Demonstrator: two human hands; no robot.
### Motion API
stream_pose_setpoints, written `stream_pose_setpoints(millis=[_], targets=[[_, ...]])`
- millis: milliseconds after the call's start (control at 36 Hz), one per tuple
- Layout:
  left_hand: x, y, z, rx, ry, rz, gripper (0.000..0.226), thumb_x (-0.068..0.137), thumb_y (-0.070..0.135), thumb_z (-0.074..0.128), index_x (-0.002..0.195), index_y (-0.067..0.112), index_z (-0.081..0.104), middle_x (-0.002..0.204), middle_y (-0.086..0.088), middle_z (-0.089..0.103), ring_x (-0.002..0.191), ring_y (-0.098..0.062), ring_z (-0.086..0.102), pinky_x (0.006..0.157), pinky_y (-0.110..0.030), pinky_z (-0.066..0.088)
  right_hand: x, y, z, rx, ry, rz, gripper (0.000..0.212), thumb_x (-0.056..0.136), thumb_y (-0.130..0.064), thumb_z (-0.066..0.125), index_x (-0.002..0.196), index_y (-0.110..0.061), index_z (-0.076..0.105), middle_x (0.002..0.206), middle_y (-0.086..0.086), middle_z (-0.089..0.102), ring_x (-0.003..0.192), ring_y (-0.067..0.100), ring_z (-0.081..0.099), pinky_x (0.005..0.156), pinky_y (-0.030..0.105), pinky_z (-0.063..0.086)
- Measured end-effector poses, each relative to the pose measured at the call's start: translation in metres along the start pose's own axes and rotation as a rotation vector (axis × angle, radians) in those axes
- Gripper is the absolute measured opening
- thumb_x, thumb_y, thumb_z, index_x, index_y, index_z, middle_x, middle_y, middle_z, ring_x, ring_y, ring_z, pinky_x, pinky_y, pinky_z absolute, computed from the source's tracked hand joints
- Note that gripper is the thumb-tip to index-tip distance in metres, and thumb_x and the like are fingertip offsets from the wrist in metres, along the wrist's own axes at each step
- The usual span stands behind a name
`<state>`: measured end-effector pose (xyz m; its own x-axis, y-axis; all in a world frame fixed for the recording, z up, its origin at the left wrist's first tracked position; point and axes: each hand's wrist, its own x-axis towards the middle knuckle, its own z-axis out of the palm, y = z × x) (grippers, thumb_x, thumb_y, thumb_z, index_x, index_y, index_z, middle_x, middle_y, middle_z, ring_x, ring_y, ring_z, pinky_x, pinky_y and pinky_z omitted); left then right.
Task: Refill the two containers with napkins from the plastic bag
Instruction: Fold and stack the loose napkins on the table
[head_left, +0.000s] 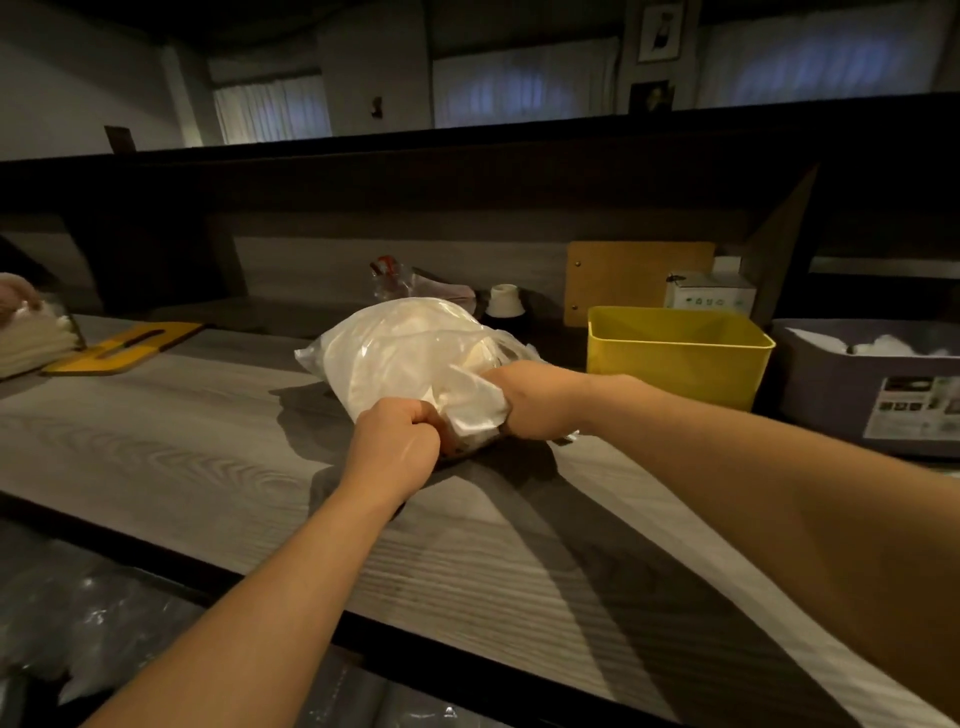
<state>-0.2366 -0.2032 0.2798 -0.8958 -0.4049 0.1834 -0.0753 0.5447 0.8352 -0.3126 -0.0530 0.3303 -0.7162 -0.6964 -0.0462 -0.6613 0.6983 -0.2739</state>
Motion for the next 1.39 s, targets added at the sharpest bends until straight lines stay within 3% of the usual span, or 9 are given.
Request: stream_pose_setpoints(millis=[194, 361, 583, 694, 778, 889, 1111, 1250, 1389], targets=[[0.001, 0.002, -0.001, 0.006, 0.020, 0.008, 0.034, 0.084, -0.008, 0.049, 0.068, 0.014, 0.070, 0.086, -0.006, 0.066, 0.087, -0.024, 0.059, 0.068, -0.031, 0.050, -0.010, 0.007, -0.003, 0.142, -0.132, 0.019, 0.050, 0.091, -0.025, 0.072, 0.136, -0.023, 0.050, 0.126, -0.002, 0.060, 0.118, 0.016, 0.055, 0.106, 0.033, 0.040], [-0.001, 0.000, -0.003, -0.023, -0.012, 0.063, 0.026, 0.092, -0.002, 0.051, 0.081, 0.016, 0.066, 0.084, -0.008, 0.068, 0.084, -0.031, 0.067, 0.082, -0.048, 0.060, -0.039, 0.010, -0.005, 0.115, -0.195, -0.073, 0.031, 0.091, -0.023, 0.073, 0.099, -0.039, 0.047, 0.094, -0.021, 0.052, 0.087, -0.001, 0.053, 0.090, 0.020, 0.036], [-0.019, 0.004, 0.001, 0.185, -0.124, 0.480, 0.021, 0.089, 0.004, 0.062, 0.084, 0.025, 0.067, 0.089, 0.011, 0.064, 0.086, -0.008, 0.060, 0.074, -0.022, 0.046, -0.104, 0.040, -0.007, 0.050, -0.171, -0.100, 0.025, 0.095, -0.023, 0.069, 0.118, -0.019, 0.061, 0.113, -0.004, 0.064, 0.105, 0.015, 0.060, 0.098, 0.034, 0.048], [-0.039, 0.016, 0.016, 0.262, -0.378, 0.683, 0.033, 0.087, 0.046, 0.058, 0.117, 0.035, 0.065, 0.120, 0.026, 0.058, 0.115, 0.007, 0.051, 0.093, -0.008, 0.038, -0.142, 0.073, -0.006, -0.113, -0.122, -0.250, 0.058, 0.096, -0.020, 0.064, 0.149, -0.033, 0.042, 0.160, -0.013, 0.032, 0.149, 0.004, 0.021, 0.119, 0.018, 0.016], [-0.053, 0.027, 0.038, 0.346, -0.572, 0.755, 0.058, 0.088, 0.059, 0.058, 0.144, 0.043, 0.047, 0.144, 0.036, 0.037, 0.134, 0.015, 0.034, 0.108, -0.005, 0.025, -0.167, 0.095, -0.006, -0.186, -0.077, -0.205, 0.070, 0.097, -0.016, 0.061, 0.153, -0.043, 0.030, 0.165, -0.020, 0.013, 0.147, -0.008, 0.003, 0.111, 0.005, 0.003], [-0.061, 0.046, 0.067, 0.402, -0.591, 0.789, 0.061, 0.089, 0.061, 0.060, 0.145, 0.039, 0.048, 0.150, 0.028, 0.038, 0.138, 0.011, 0.028, 0.112, -0.008, 0.020, -0.186, 0.120, -0.001, -0.217, 0.052, -0.046, 0.073, 0.096, -0.021, 0.064, 0.155, -0.043, 0.025, 0.164, -0.018, 0.015, 0.148, 0.003, 0.021, 0.116, 0.022, 0.024], [-0.056, 0.076, 0.099, 0.247, -0.531, 0.723, 0.061, 0.080, 0.075, 0.043, 0.128, 0.040, 0.058, 0.110, 0.026, 0.055, 0.109, 0.003, 0.050, 0.090, -0.021, 0.042, -0.205, 0.132, -0.004, -0.048, 0.336, 0.223, 0.076, 0.088, -0.020, 0.075, 0.152, -0.031, 0.036, 0.155, -0.011, 0.038, 0.139, 0.012, 0.042, 0.112, 0.024, 0.034], [-0.045, 0.086, 0.112, 0.321, -0.682, 0.721, 0.060, 0.078, 0.067, 0.057, 0.130, 0.038, 0.057, 0.128, 0.027, 0.045, 0.119, 0.001, 0.050, 0.103, -0.034, 0.046, -0.216, 0.148, -0.008, 0.066, 0.420, 0.144, 0.067, 0.090, 0.016, 0.048, 0.137, -0.032, 0.057, 0.145, -0.016, 0.048, 0.131, 0.005, 0.049, 0.104, 0.011, 0.041], [-0.035, 0.080, 0.116, 0.283, -0.735, 0.740, 0.052, 0.088, 0.039, 0.072, 0.138, 0.040, 0.054, 0.138, 0.030, 0.048, 0.131, 0.003, 0.045, 0.110, -0.035, 0.042, -0.229, 0.157, -0.012, 0.277, 0.308, 0.064, 0.061, 0.092, 0.017, 0.044, 0.114, -0.033, 0.073, 0.133, -0.031, 0.055, 0.128, -0.013, 0.045, 0.106, 0.015, 0.043]])
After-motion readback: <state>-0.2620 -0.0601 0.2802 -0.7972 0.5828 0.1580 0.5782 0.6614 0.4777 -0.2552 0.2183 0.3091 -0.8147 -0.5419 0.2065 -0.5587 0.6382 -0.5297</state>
